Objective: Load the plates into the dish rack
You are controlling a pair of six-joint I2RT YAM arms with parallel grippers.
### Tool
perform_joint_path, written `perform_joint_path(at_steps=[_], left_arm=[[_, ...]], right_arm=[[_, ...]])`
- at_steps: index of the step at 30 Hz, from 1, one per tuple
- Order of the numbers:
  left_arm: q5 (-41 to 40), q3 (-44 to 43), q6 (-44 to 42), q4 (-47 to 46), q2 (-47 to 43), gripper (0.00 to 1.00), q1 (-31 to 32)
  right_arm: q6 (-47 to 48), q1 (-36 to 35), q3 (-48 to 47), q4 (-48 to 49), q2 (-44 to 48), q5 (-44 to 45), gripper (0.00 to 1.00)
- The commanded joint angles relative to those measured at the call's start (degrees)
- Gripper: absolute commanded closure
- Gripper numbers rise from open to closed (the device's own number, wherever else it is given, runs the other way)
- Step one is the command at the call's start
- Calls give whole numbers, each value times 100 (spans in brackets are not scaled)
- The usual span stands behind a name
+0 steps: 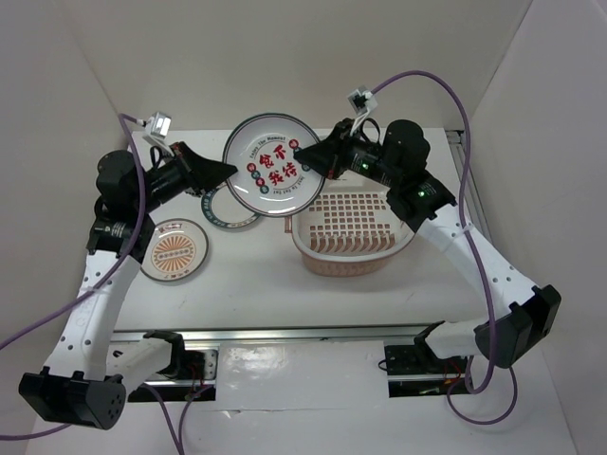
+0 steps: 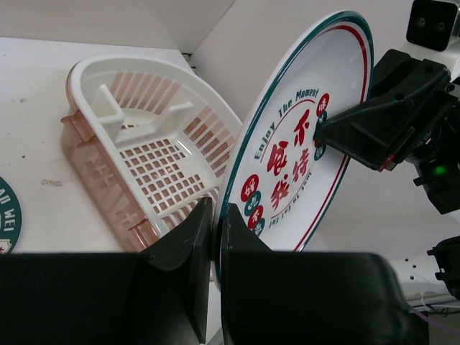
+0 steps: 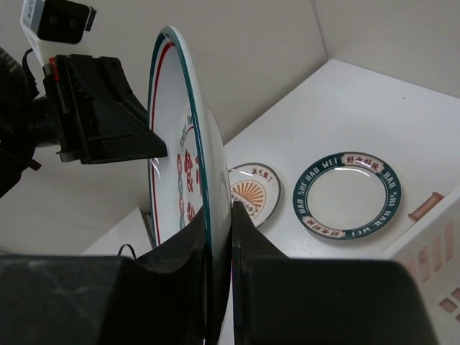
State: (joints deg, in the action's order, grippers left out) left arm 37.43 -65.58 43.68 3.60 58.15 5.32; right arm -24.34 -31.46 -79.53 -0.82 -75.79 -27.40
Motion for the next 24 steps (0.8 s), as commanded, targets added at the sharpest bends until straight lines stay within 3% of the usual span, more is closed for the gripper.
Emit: perform_joint_path(at_steps=[1,4,5,6,9,10,14,24], left_arm=[[-340,-183,98,-325,-50,100,135],[-552,-183,26,-53,-49,100,136],[-657,-261,-34,61,-49,91,136],[-719,-262,-122,141,-49,65,136],[-982,-262,-403,501,-206,12,136],[-1157,-262,-483,745,-269,0,136],[-1544,-332,-887,1581,-454,0,197],[-2732,265,-1441,2708,-1148,0,197]], right_arm=[[394,-53,-62,128,29,182,100],[535,-53,-185,-154,90,471,100],[588,-53,-186,-277,91,585,100],[640,-53,-369,-452,160,743,100],[921,-158,-590,-1261,450,1822,100],[1044,-211,-590,-1628,651,2565,100],[1168,-264,-871,-2647,942,4368,100],[660,-1001,-538,-3802,882,7298,100]])
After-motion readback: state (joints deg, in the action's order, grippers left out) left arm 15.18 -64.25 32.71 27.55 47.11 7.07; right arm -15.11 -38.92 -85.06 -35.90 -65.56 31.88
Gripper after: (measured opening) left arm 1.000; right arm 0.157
